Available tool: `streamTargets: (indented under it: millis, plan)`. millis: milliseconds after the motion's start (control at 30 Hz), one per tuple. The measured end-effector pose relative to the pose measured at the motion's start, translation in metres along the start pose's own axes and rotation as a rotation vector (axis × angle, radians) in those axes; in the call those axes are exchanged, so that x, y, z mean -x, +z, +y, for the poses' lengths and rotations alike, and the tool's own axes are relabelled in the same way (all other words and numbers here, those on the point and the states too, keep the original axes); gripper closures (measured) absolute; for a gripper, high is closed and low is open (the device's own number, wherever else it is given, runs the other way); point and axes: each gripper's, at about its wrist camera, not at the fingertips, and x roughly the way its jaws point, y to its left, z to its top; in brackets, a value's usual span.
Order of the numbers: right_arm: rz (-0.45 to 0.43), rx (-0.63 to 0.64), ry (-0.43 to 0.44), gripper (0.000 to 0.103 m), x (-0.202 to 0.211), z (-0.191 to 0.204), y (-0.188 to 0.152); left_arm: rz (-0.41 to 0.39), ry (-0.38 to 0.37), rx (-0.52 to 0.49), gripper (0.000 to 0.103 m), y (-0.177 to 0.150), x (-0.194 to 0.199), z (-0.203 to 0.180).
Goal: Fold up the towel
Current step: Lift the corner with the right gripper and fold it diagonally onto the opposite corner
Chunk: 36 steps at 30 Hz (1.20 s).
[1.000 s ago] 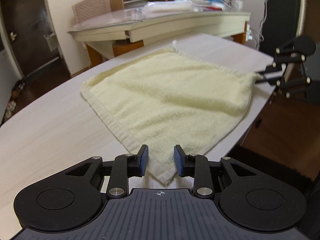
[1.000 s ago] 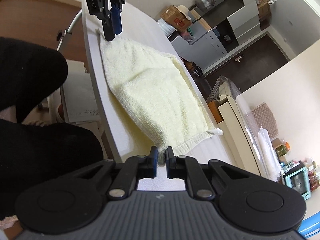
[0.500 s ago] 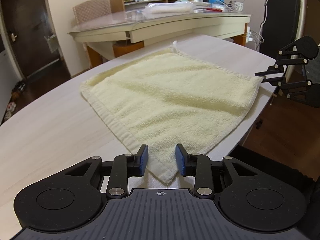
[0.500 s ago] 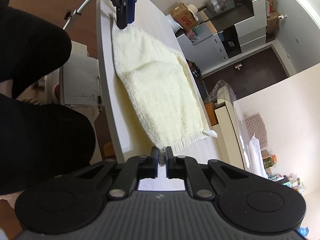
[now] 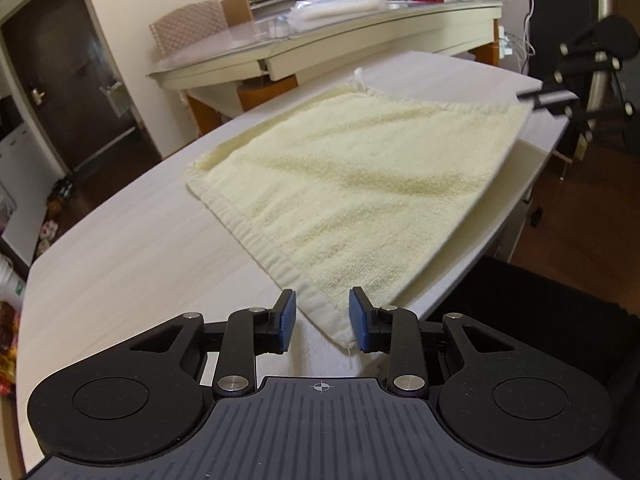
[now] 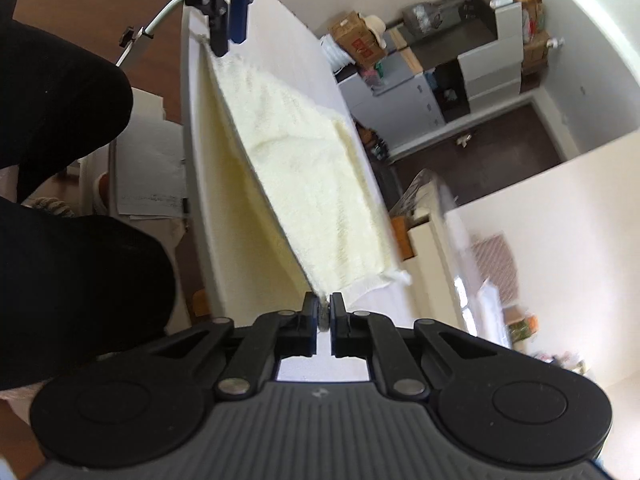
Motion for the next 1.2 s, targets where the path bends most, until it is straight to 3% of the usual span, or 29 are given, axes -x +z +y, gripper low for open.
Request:
streamTargets:
  millis: [133,300,600,900,1200]
  plan:
    - [-0.020,0.076,-0.019,0.096,-0.006,-0.015,0.008,-0.028,-0.005,0.066,0.070,0.002,0.001,0.011]
    - [-0.046,0.190,-0.036,0.096,-0.020,-0.038,0.024,-0.022,0.023,0.048,0.072,-0.003,-0.004,0.011]
    - [-0.113,0.395,-0.042,0.096,-0.080,-0.079,0.065,-0.065,0.056,0.056,0.072,-0.013,0.000,0.004]
    - [-0.200,0.602,0.058,0.096,-0.169,-0.097,0.120,-0.116,0.037,0.171,0.072,-0.026,0.002,0.010]
    - [-0.247,0.673,0.207,0.096,-0.257,-0.078,0.163,-0.147,0.003,0.279,0.072,-0.036,0.002,0.020]
